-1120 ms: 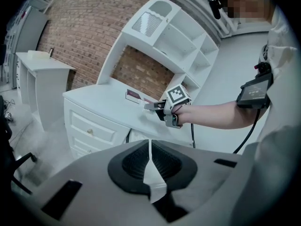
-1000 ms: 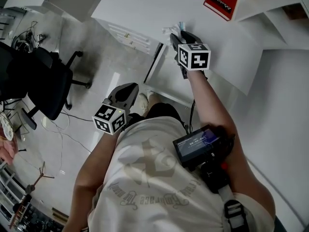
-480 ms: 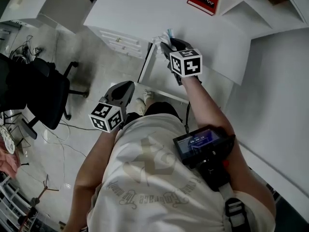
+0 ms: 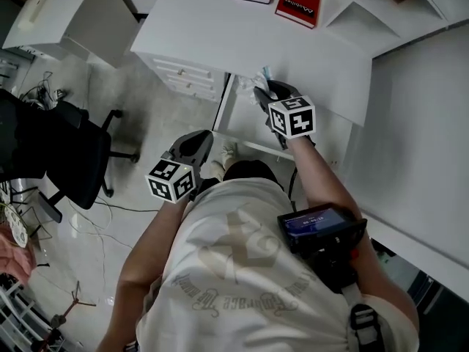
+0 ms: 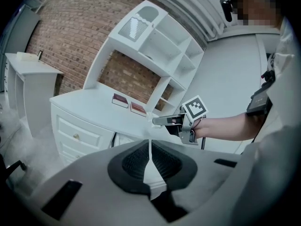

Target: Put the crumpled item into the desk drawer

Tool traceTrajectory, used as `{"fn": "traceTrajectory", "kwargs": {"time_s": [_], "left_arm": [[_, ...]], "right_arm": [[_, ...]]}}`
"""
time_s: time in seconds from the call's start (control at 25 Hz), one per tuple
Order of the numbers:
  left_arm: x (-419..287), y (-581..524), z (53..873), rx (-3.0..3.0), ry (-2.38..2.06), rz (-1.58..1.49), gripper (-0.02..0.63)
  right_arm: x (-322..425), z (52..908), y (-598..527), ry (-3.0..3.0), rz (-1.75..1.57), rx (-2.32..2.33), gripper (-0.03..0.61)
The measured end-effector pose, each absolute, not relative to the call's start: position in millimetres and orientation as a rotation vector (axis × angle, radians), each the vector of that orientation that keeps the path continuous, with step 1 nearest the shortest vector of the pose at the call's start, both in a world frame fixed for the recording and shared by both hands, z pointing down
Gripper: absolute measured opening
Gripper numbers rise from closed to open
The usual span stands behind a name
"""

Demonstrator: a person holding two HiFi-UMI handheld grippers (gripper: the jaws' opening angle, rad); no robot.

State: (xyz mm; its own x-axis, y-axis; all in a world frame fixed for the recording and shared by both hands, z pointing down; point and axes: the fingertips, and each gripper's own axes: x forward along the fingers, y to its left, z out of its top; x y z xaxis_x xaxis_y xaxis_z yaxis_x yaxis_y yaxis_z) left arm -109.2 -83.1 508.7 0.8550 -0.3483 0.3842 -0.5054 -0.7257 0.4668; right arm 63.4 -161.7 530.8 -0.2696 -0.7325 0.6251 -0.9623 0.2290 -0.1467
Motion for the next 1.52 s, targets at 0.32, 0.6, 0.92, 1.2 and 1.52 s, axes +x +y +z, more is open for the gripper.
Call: {"fn": "traceTrajectory", "kwargs": {"time_s": [0.32,0.6,0.92,1.2,1.52], "left_arm": [[-105.1,-58.7,516.0,2.467,-0.557,0.397,0.034],[-85.8,-45.7,514.3,2.508,-0.472,0.404,0.034],[-68.1,-50.8,514.4,2.514,-0.458,0.413,0.034],[-30.3,-50.1,522.6,2.507,-0.439,0.455,0.034],[10.2,-45.6,523.6,2.505,-0.429,0.506,0.034]], "right_arm": [[71.6,535.7,-109.1,-2.023,0.752,1.602,0.173],[88.6,544.1,-70.7,-1.977,0.782,1.635,0.172],[109.0,565.8,-38.4,-1.922,0.845,1.660,0.171],[132.3,596.3,-20.2,-1.875,0.876,1.611,0.172],[163.2,616.3,-8.9,-1.877,0.922,1.563,0.172]]}}
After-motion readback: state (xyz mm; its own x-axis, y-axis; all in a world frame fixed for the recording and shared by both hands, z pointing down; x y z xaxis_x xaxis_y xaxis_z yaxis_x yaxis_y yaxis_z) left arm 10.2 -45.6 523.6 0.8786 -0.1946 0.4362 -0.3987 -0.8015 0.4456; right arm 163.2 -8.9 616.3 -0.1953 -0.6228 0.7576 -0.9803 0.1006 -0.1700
